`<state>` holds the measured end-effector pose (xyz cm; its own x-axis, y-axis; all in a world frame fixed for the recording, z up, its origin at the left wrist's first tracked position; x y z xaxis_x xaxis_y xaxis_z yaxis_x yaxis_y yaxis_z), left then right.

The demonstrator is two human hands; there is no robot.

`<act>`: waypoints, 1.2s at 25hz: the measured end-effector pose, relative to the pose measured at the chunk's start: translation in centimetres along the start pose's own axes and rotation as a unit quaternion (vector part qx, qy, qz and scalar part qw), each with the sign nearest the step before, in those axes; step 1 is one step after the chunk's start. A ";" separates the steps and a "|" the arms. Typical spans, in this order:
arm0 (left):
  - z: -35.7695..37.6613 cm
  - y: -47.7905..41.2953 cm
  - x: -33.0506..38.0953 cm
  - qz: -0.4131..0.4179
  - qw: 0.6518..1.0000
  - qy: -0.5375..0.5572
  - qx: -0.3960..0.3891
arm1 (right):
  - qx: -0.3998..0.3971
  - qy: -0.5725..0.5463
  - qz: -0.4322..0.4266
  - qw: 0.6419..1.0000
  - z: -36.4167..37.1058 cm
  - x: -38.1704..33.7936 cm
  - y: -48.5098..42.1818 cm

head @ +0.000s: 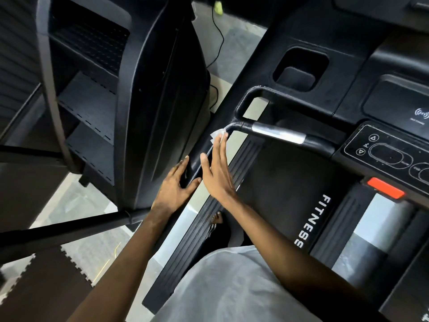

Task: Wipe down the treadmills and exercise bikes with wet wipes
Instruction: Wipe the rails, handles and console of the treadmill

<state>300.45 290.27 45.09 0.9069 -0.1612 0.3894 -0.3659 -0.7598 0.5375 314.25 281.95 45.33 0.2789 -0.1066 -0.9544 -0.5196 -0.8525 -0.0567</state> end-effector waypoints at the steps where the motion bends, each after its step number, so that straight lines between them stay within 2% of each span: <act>1: -0.1 -0.1 0.0 0.004 1.000 -0.004 -0.002 | 0.011 -0.031 0.025 0.999 0.1 0.3 -0.2; 5: -0.2 0.2 0.1 0.011 0.999 -0.030 -0.026 | 0.055 -0.158 0.143 0.975 -0.1 2.5 -1.4; 10: -0.6 1.0 -0.6 0.036 0.998 -0.028 -0.042 | 0.031 -0.234 0.071 0.969 2.2 1.6 1.4; 13: -0.8 1.4 -1.1 0.046 0.997 -0.029 -0.050 | 0.093 -0.246 0.107 0.959 1.6 2.3 0.3; 15: -1.0 1.8 -1.6 0.055 0.996 -0.029 -0.058 | 0.102 -0.255 0.112 0.955 2.4 2.2 0.6; 19: -1.0 2.2 -1.9 0.087 0.994 -0.030 -0.056 | 0.105 -0.263 0.036 0.958 5.4 0.5 4.2; 22: -0.9 2.2 -1.8 0.083 0.996 -0.005 -0.028 | 0.177 -0.249 0.016 0.952 4.6 1.1 2.9; 24: -1.0 2.1 -2.0 0.082 0.996 0.009 -0.019 | 0.206 -0.243 0.033 0.947 4.1 1.7 1.6; 26: -1.1 1.9 -2.0 0.079 0.997 0.011 -0.021 | 0.210 -0.252 0.040 0.944 5.1 2.2 1.9; 30: -1.2 2.2 -2.2 0.071 0.997 0.004 -0.021 | 0.189 -0.243 0.002 0.951 7.2 1.9 4.6</act>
<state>297.45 289.67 46.29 0.8438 -0.2606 0.4691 -0.4990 -0.7026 0.5074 306.59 281.50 41.10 -0.0824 0.2190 -0.9722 -0.7988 -0.5979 -0.0669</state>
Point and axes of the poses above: each hand's wrist, its own y-axis away from the middle knuckle, its own z-axis out of the palm, x = y × z, the point moved 8 cm from there along -y, towards the middle knuckle, and after that the axes turned 15 degrees about -z, right-handed, at the moved point
